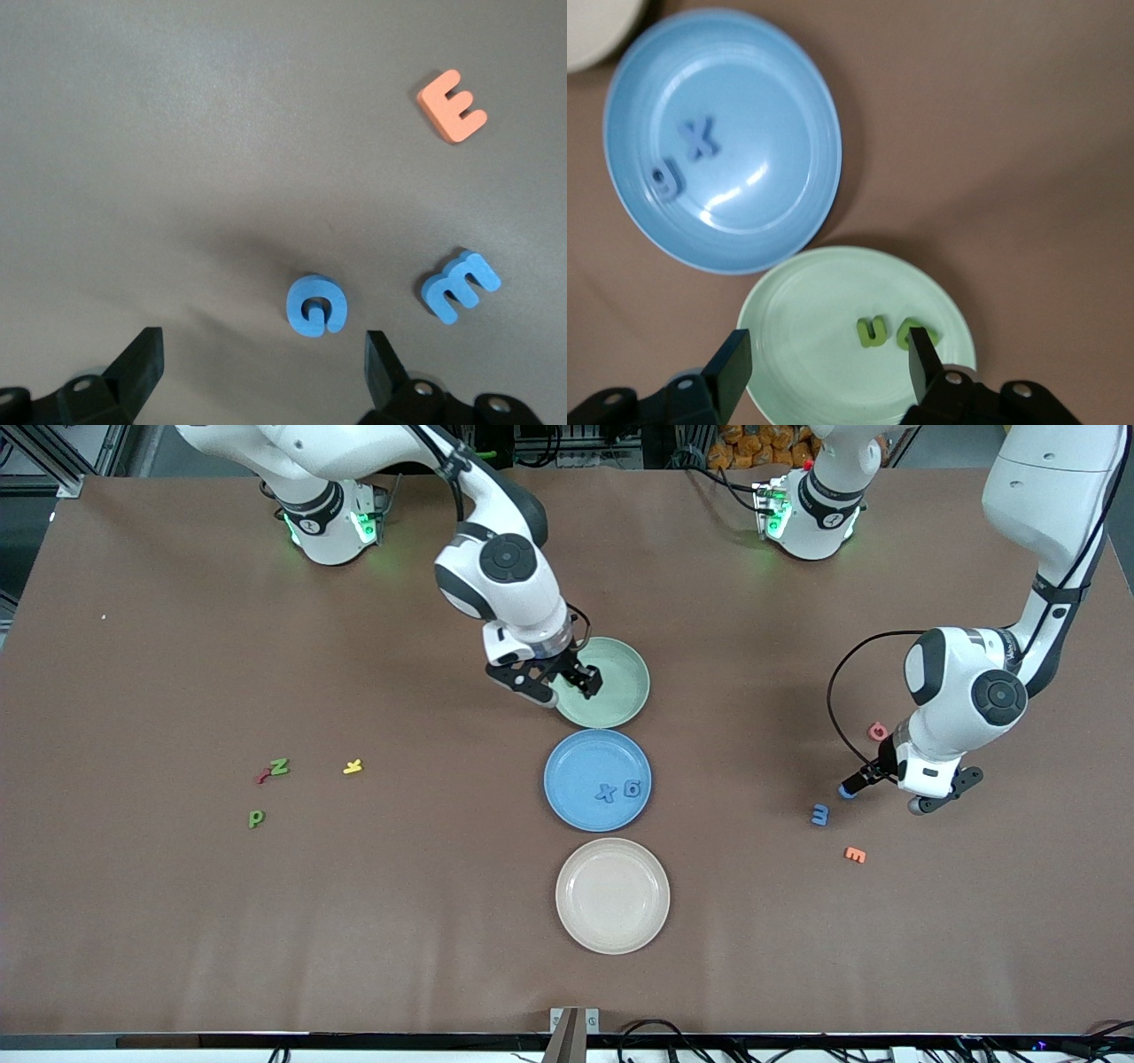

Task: Sort letters by color into matching plates
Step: 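Release the u onto the green plate while the left gripper reaches blue G, then lower the left gripper onto blue G while the right gripper returns to letters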

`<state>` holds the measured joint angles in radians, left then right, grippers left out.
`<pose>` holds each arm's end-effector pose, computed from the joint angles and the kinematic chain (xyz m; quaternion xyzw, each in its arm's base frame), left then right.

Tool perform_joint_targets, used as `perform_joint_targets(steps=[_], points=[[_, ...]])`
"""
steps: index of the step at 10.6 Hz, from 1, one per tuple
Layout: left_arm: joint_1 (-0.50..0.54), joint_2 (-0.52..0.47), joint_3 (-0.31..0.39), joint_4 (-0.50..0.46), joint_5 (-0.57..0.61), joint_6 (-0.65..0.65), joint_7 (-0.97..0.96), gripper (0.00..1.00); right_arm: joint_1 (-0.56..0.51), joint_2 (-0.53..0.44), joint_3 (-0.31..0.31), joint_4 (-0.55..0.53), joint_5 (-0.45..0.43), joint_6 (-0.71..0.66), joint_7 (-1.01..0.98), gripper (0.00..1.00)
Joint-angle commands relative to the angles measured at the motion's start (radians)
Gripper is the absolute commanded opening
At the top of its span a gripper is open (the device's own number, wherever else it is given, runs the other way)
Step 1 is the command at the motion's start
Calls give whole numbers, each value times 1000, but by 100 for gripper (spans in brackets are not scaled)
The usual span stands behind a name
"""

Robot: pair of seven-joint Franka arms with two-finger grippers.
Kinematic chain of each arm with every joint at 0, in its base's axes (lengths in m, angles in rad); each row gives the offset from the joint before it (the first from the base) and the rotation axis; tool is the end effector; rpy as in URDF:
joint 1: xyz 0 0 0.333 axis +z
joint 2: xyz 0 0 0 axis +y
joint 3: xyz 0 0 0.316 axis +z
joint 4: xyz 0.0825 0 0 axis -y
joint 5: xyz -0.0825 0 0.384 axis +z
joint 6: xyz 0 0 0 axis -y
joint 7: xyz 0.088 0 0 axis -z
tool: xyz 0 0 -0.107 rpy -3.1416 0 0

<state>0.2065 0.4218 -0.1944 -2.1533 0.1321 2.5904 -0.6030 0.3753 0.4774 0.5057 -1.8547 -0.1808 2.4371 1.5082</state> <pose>0.5709 0.0039 0.2067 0.9662 0.2575 0.0116 0.0079 0.4366 0.4874 0.3082 -0.9557 0.2777 0.0110 0.0969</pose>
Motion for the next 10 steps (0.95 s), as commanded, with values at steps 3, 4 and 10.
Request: perform_joint_targets(steps=[3, 4, 10], points=[[-24, 44, -5, -4, -9, 82, -156, 100, -231, -274, 43, -160, 166, -142, -374, 80], [-26, 54, -5, 1, -9, 85, -168, 100, -278, -325, 42, -191, 244, -182, -517, 80], [-36, 101, 1, 42, -6, 86, -210, 100, -365, -411, -114, -224, 270, -375, -918, 80]])
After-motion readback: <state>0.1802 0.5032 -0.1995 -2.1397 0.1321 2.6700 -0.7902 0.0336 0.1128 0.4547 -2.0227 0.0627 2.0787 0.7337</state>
